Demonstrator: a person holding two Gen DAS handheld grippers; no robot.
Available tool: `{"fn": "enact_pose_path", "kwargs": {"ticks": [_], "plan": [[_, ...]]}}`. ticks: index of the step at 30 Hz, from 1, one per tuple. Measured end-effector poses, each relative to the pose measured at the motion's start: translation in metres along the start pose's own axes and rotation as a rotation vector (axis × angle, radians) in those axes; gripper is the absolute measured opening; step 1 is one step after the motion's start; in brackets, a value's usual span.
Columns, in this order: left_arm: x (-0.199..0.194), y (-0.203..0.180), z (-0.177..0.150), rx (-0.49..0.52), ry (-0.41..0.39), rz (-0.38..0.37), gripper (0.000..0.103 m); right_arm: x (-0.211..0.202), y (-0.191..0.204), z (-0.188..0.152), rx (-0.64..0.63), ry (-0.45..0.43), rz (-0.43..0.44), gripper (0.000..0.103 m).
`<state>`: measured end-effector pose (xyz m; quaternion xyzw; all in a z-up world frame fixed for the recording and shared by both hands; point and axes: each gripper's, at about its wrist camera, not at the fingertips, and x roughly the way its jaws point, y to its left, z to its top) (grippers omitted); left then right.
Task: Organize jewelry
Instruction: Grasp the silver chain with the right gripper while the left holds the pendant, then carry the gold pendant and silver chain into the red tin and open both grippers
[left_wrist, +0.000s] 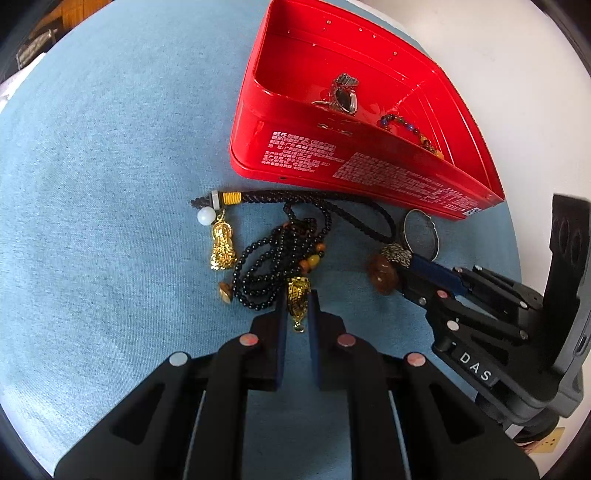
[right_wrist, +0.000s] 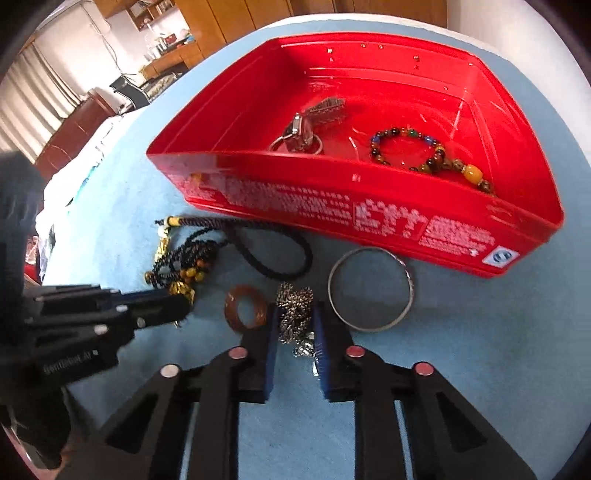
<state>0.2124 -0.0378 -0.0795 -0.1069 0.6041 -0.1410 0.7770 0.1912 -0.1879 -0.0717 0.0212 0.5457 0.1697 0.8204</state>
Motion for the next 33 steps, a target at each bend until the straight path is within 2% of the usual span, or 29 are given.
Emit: {"fn": "enact_pose_path", "kwargs": {"ticks": [10, 26, 33], "plan": [[-0.023, -0.008, -0.02, 0.016, -0.029, -0.006, 0.009, -0.026, -0.014, -0.025, 0.077, -0.005, 0.116, 0.012], [-0.069, -0.02, -0.047, 0.06, -0.118, -0.014, 0.009, -0.092, -0.001, -0.036, 0.057, -0.124, 0.119, 0.012], [-0.089, -0.029, -0.049, 0.083, -0.154, 0.014, 0.009, -0.106, 0.006, -0.032, 0.039, -0.145, 0.096, 0.012]]}}
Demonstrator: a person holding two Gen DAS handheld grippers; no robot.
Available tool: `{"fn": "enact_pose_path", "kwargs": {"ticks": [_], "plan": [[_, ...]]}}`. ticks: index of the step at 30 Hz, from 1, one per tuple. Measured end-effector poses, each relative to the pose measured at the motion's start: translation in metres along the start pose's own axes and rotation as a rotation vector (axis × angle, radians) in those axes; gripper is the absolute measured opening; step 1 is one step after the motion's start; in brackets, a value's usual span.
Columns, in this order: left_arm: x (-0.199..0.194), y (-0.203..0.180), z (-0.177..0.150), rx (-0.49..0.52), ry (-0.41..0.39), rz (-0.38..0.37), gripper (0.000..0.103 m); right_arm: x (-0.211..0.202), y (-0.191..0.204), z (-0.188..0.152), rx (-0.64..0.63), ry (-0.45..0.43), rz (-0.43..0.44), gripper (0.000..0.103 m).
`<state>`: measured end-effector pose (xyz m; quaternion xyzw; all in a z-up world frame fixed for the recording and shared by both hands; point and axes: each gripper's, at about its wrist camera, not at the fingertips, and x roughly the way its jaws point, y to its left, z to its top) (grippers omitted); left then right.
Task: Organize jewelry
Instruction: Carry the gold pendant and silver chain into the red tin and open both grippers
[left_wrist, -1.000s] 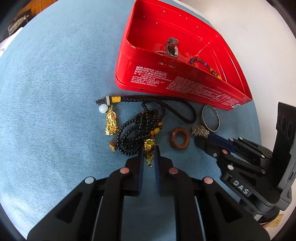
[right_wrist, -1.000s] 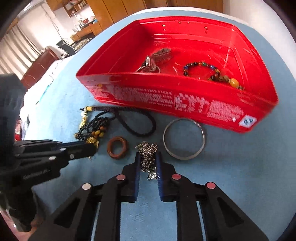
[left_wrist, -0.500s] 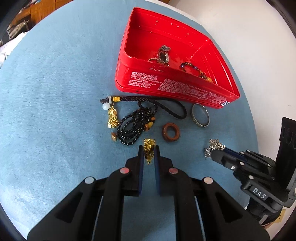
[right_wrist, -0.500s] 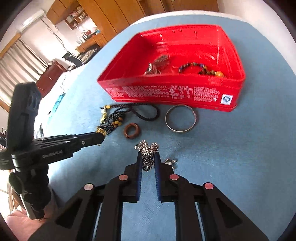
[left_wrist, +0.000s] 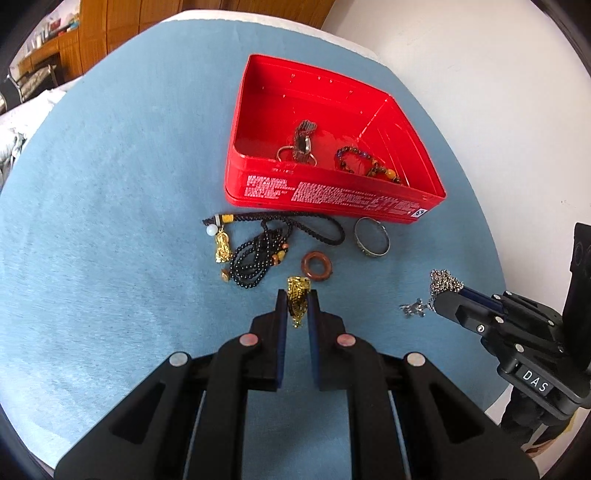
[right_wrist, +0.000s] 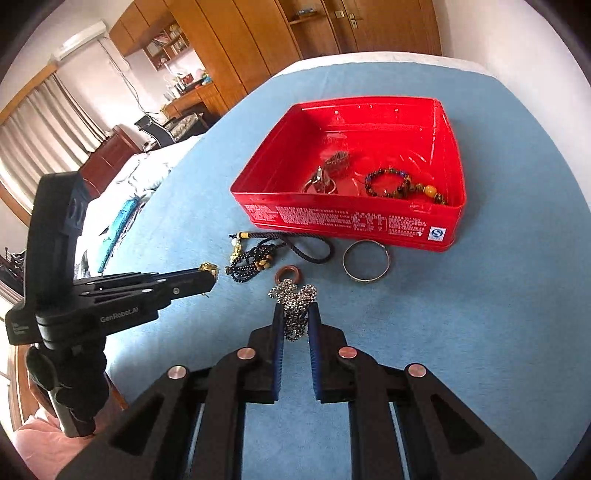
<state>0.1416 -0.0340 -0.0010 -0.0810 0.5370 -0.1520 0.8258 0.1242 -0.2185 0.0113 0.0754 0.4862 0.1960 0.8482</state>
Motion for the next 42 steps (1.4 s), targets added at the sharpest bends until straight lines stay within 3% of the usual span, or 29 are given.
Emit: {"fn": "enact_pose_path", "kwargs": {"ticks": [10, 20, 29, 40, 42], "plan": [[-0.017, -0.015, 0.016, 0.038, -0.049, 0.038, 0.009, -0.021, -0.002, 0.023, 0.009, -0.06, -0.032, 0.012], [-0.017, -0.036, 0.081, 0.069, -0.11, 0.089, 0.009, -0.03, -0.012, 0.084, 0.024, -0.134, -0.087, 0.012], [0.037, -0.04, 0.144, 0.063, -0.07, 0.129, 0.009, 0.015, -0.043, 0.133, 0.06, -0.116, -0.141, 0.012], [0.101, -0.036, 0.166, 0.074, 0.011, 0.194, 0.011, 0.084, -0.084, 0.145, 0.125, -0.016, -0.143, 0.015], [0.104, -0.036, 0.166, 0.077, 0.011, 0.198, 0.017, 0.086, -0.086, 0.144, 0.125, -0.02, -0.137, 0.015]]}}
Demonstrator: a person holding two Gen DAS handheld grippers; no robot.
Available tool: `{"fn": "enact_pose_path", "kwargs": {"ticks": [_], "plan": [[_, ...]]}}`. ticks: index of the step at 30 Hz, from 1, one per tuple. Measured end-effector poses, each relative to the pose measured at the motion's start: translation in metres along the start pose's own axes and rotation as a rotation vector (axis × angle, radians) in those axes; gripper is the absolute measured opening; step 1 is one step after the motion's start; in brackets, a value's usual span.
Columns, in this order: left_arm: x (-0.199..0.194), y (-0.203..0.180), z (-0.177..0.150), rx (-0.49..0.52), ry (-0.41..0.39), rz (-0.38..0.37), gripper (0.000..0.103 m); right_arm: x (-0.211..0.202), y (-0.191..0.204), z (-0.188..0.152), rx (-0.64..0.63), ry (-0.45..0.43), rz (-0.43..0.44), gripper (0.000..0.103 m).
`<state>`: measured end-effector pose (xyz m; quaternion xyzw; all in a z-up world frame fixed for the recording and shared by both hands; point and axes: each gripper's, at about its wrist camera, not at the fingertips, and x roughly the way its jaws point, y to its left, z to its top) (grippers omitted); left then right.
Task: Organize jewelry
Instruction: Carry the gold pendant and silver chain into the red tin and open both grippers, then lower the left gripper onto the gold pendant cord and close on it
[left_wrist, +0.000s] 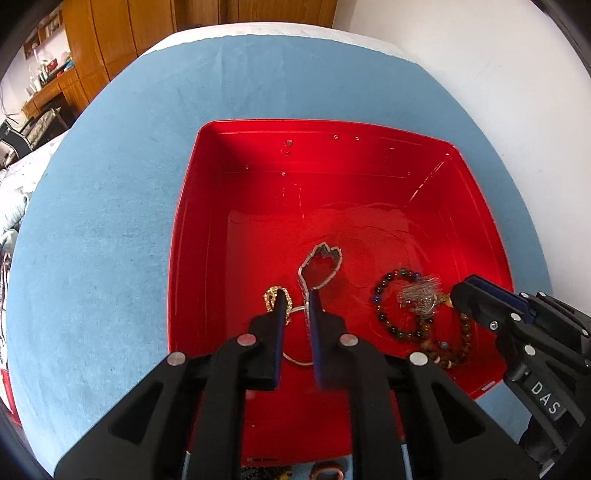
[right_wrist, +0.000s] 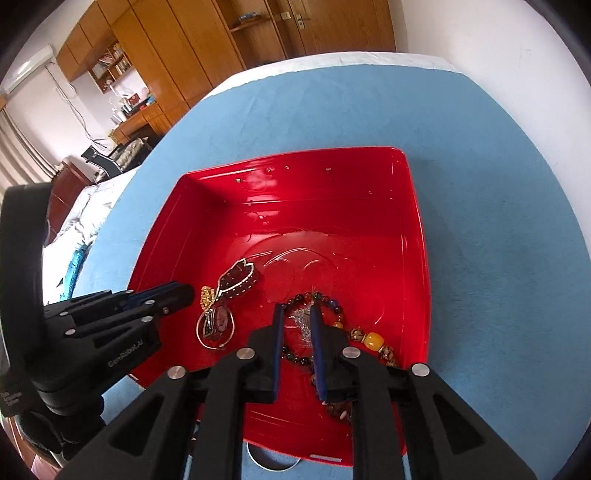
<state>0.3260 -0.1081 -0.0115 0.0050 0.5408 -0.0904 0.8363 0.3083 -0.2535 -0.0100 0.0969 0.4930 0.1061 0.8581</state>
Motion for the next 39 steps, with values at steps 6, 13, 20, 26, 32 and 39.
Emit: {"fn": "enact_pose_path", "kwargs": {"ticks": [6, 13, 20, 26, 32, 39], "plan": [[-0.016, 0.002, -0.009, 0.003, -0.044, 0.024, 0.048, -0.012, 0.001, -0.008, -0.002, -0.036, 0.014, 0.033], [-0.064, 0.016, -0.039, -0.004, -0.165, 0.062, 0.07, -0.042, 0.012, -0.034, -0.02, -0.071, 0.039, 0.049], [-0.094, 0.042, -0.08, -0.018, -0.195, 0.066, 0.09, -0.067, 0.024, -0.067, -0.056, -0.081, 0.039, 0.078], [-0.099, 0.057, -0.111, -0.01, -0.199, 0.075, 0.093, -0.079, 0.03, -0.091, -0.07, -0.094, -0.02, 0.099], [-0.084, 0.064, -0.127, -0.015, -0.128, 0.096, 0.094, -0.072, 0.029, -0.103, -0.054, -0.047, 0.095, 0.099], [-0.054, 0.076, -0.119, -0.062, -0.057, 0.102, 0.071, -0.055, 0.028, -0.107, -0.032, 0.0, 0.131, 0.082]]}}
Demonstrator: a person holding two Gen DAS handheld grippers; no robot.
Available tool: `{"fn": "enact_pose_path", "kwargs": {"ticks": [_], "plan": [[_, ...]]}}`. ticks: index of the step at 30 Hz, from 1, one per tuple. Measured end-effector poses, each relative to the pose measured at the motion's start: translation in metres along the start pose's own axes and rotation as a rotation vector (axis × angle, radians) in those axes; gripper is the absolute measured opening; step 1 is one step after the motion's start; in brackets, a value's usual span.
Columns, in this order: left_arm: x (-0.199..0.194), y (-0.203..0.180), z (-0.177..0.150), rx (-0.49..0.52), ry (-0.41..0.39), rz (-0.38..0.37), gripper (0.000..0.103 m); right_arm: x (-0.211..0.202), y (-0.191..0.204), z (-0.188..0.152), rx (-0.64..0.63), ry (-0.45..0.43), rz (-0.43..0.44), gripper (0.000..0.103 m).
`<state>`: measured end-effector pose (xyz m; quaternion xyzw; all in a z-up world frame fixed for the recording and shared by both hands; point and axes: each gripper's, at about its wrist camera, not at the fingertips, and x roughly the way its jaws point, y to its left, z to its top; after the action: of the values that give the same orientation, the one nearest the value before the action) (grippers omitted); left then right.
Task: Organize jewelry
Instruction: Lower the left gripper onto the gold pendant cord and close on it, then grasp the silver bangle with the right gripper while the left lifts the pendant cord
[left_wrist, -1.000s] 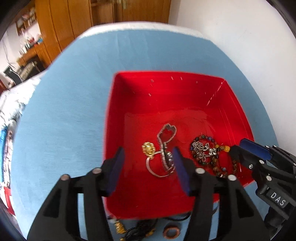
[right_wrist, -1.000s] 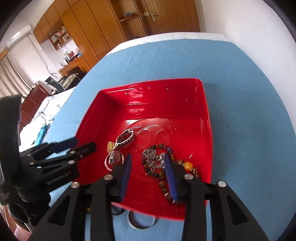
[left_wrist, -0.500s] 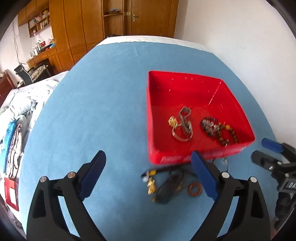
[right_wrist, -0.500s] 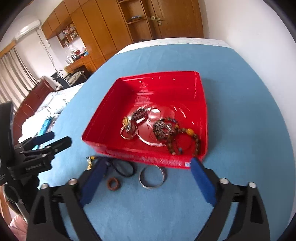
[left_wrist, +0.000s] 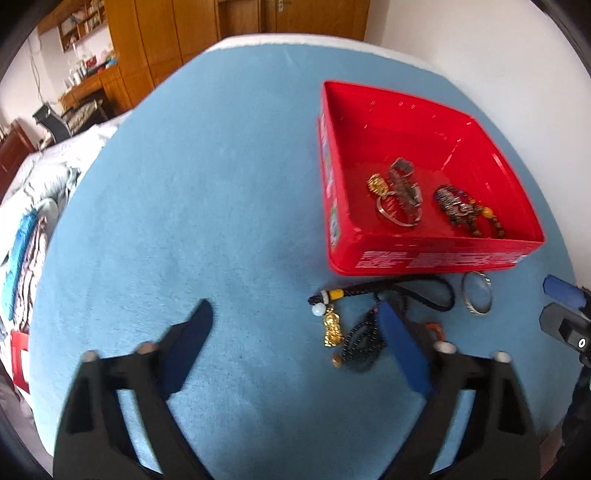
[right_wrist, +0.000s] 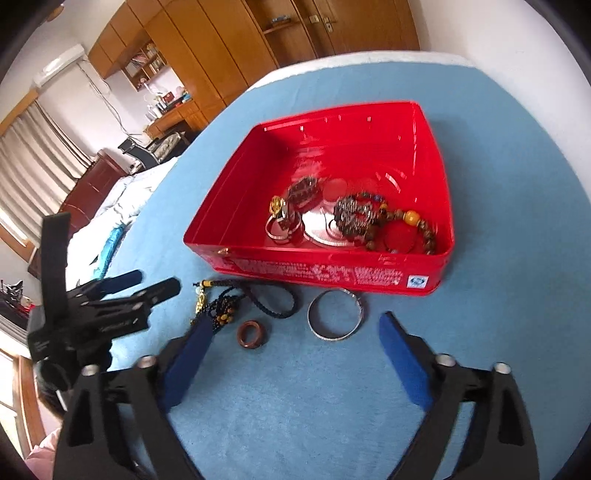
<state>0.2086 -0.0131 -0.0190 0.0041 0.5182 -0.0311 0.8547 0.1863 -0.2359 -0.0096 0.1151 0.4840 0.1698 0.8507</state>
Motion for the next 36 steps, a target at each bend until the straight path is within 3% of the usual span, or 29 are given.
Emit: {"fn": "enact_pose_path", "kwargs": {"ticks": [4, 6, 10, 14, 21, 24, 36], "plan": [[0.03, 0.002, 0.002, -0.01, 0.089, -0.022, 0.063, 0.012, -0.003, -0.002, 0.013, 0.029, 0.006, 0.062], [0.038, 0.001, 0.002, -0.008, 0.104, -0.016, 0.054, 0.016, -0.004, -0.004, 0.012, 0.038, 0.009, 0.056], [0.045, -0.004, 0.003, 0.014, 0.107, -0.004, 0.053, 0.027, -0.003, -0.007, 0.003, 0.063, 0.004, 0.048], [0.05, -0.01, 0.005, 0.036, 0.103, 0.011, 0.049, 0.035, -0.006, -0.009, 0.017, 0.081, -0.006, 0.048], [0.052, -0.022, 0.009, 0.073, 0.108, -0.013, 0.02, 0.038, -0.008, -0.01, 0.025, 0.088, -0.002, 0.048], [0.05, -0.021, 0.009, 0.068, 0.101, -0.017, 0.013, 0.04, -0.008, -0.011, 0.027, 0.09, -0.004, 0.048], [0.036, 0.002, 0.004, -0.021, 0.071, -0.046, 0.013, 0.051, -0.017, -0.008, 0.053, 0.099, -0.051, 0.048]]}}
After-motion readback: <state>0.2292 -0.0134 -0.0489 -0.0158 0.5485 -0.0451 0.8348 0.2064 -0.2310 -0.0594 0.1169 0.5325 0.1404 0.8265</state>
